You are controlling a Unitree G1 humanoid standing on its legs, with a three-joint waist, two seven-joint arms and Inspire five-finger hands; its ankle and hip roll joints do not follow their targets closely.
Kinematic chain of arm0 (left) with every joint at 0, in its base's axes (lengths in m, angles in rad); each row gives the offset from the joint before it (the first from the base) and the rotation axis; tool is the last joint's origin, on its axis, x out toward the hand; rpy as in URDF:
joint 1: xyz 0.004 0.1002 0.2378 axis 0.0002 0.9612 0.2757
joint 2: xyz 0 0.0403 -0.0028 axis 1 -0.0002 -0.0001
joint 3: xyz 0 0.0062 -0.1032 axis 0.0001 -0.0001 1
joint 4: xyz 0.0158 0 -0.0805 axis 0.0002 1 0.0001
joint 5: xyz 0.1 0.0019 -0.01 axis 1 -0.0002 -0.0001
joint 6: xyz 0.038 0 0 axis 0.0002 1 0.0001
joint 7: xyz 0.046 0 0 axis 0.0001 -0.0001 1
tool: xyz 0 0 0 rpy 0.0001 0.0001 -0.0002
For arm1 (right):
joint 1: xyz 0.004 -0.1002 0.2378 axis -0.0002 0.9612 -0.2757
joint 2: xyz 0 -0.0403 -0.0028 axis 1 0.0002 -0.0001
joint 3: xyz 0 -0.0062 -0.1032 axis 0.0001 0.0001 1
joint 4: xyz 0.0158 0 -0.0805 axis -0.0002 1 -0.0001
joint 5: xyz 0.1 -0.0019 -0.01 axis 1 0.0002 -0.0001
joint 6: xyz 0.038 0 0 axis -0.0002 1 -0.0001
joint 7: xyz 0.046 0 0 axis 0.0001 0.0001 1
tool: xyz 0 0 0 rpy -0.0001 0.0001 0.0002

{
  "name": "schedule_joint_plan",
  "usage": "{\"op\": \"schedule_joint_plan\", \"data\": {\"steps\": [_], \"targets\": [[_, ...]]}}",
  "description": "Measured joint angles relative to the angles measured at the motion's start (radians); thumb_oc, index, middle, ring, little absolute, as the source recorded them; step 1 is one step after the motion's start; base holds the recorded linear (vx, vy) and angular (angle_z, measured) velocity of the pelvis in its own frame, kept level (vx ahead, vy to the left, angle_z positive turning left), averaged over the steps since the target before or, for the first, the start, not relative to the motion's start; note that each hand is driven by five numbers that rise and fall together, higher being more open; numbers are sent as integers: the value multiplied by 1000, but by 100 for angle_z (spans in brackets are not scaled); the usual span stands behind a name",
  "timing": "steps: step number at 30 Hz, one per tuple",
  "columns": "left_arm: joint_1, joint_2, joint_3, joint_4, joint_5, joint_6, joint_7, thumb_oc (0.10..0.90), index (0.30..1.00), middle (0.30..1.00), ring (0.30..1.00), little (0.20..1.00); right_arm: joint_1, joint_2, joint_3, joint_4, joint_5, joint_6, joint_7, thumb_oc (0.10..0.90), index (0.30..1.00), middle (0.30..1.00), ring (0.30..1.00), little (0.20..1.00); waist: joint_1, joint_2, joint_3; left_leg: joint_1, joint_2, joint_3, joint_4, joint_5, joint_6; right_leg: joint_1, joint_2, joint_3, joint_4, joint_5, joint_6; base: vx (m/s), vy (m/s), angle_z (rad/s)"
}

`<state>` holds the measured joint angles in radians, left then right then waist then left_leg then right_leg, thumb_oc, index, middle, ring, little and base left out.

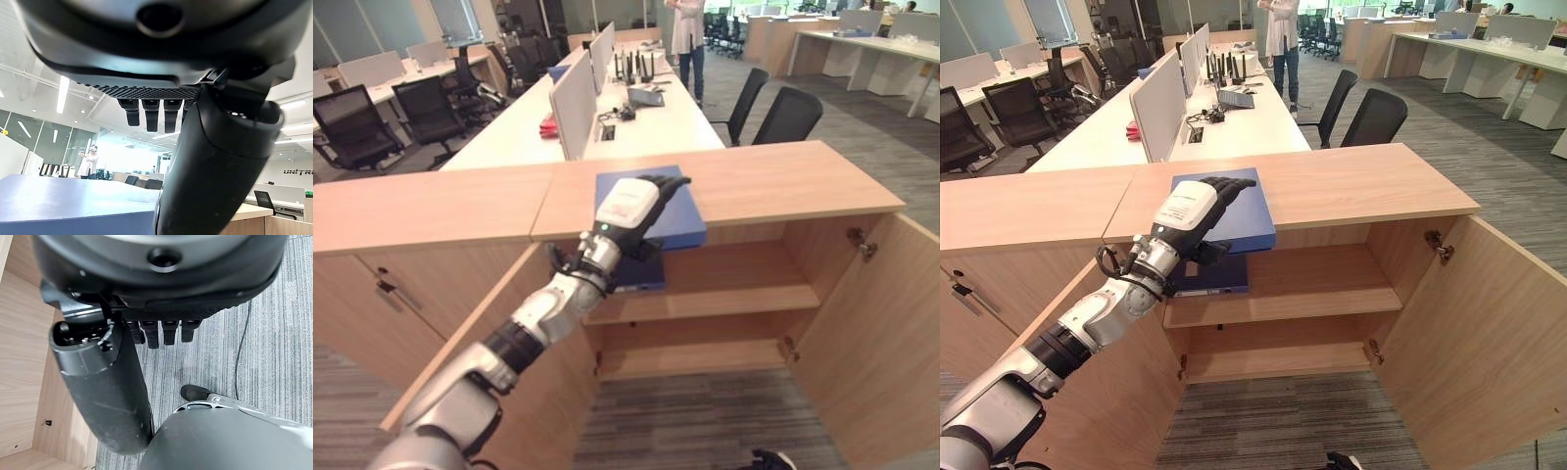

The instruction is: Put the empty folder in the office cabinet

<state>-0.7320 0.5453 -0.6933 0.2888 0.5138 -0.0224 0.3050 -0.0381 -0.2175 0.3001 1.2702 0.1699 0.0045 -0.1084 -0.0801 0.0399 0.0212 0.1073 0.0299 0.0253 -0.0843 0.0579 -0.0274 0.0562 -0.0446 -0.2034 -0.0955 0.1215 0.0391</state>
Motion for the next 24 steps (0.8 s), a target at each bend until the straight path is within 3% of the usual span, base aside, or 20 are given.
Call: {"op": "schedule_joint_plan", "data": {"steps": [15,24], "targets": [[18,-24,0,106,-116,25,-35,800,900,900,900,900,-2,0,0,0,0,5,4,800,900,900,900,900,-3,-1,1,1,1,1,0,0,0,0,1,1,0,0,0,0,0,0],[17,-57,-3,218,-117,45,-36,800,900,900,900,900,-2,-1,0,0,0,5,6,800,900,900,900,900,-6,-1,1,1,1,6,0,0,0,-1,1,5,0,0,0,1,1,-1]]}}
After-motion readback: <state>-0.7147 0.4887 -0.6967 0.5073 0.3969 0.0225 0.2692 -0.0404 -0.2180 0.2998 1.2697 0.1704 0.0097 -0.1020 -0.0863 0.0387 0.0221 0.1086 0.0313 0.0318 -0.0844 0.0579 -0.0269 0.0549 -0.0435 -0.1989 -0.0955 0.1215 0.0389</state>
